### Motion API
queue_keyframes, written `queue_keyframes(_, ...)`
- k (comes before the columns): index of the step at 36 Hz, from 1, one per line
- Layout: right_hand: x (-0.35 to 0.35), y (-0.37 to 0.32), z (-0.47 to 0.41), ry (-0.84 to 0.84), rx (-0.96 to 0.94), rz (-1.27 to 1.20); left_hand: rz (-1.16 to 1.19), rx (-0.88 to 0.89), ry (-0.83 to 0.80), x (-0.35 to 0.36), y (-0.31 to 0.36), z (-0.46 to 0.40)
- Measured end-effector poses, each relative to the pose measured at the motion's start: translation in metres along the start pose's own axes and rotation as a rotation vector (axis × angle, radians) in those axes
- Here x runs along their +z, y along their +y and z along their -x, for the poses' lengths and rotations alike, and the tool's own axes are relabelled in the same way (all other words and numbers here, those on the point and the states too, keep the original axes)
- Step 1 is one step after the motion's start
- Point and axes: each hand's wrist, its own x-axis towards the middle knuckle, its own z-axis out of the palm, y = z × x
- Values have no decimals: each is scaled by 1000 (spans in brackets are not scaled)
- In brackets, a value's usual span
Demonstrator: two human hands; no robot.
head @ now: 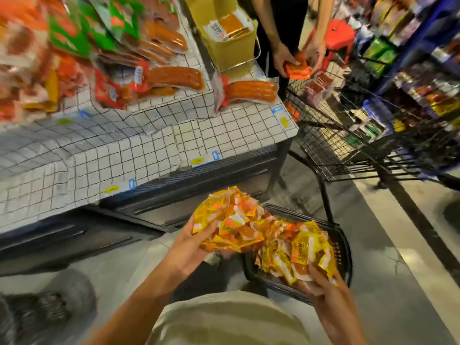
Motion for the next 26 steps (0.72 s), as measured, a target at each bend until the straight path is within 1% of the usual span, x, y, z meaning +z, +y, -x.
queue_keyframes(4, 27, -6, 10, -60, 25, 56, 50, 87, 22, -19, 7, 27)
queue_keyframes(7, 50, -10, 18, -75, 14, 135, 75, 139, 70, -36, 12, 44)
queue_keyframes(10, 79, -9, 25, -155, -6, 183, 113, 188, 122, -63, 15, 56)
queue_keyframes(13, 103, -3, 30, -184, 5, 190, 153, 249, 164, -98, 17, 67)
queue_keyframes(17, 148, 20, 49, -248, -1, 194, 212, 345, 222, -147, 22, 89)
queue_keyframes(19, 175, 35, 63, -234, -28, 252, 240, 388, 248, -172, 25, 105)
queue_keyframes(21, 200, 50, 71, -229, -44, 257, 265, 433, 290, -200, 28, 121)
queue_keyframes(22, 214, 60, 75, -240, -21, 229, 285, 447, 317, -215, 30, 129)
queue_keyframes(24, 240, 77, 80, -244, 95, 62, 295, 469, 356, -243, 34, 147)
queue_keyframes(25, 251, 88, 78, -306, 106, 103, 282, 489, 370, -257, 36, 157)
queue_keyframes(26, 267, 102, 83, -361, 58, 219, 273, 511, 381, -272, 38, 167)
